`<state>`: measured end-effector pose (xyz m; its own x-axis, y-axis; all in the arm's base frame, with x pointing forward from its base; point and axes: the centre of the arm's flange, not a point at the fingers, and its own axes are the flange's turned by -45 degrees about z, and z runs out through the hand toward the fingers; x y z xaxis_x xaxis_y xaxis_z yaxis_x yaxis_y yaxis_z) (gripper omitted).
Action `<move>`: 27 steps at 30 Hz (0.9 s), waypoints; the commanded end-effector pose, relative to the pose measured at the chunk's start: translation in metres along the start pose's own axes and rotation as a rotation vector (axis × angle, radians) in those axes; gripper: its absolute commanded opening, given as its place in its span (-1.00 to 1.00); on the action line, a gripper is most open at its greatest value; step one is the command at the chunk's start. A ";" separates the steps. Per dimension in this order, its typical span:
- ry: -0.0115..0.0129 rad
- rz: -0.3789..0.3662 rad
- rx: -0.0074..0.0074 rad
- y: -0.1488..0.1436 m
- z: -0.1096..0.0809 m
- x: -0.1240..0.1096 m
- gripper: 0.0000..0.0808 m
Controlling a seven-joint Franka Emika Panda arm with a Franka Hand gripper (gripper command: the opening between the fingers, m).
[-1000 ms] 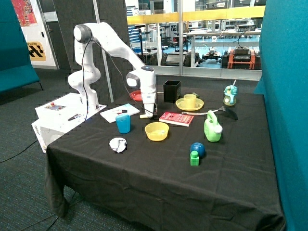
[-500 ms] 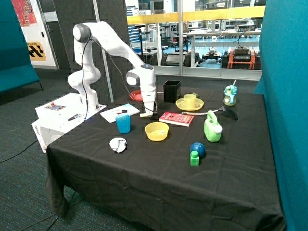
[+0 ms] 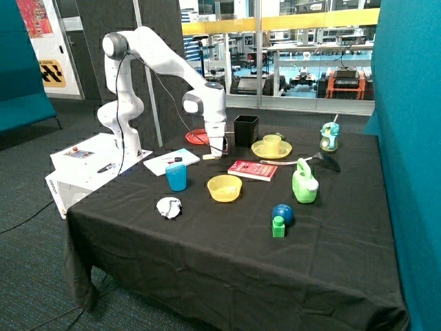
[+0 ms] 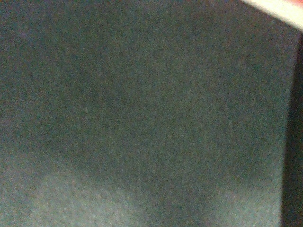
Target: Put a highlighter on each book
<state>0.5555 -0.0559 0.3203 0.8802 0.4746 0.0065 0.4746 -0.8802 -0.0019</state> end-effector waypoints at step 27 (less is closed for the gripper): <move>-0.0063 0.184 -0.0025 0.027 -0.012 0.096 -1.00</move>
<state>0.6300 -0.0381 0.3377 0.9392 0.3433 -0.0008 0.3433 -0.9392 0.0046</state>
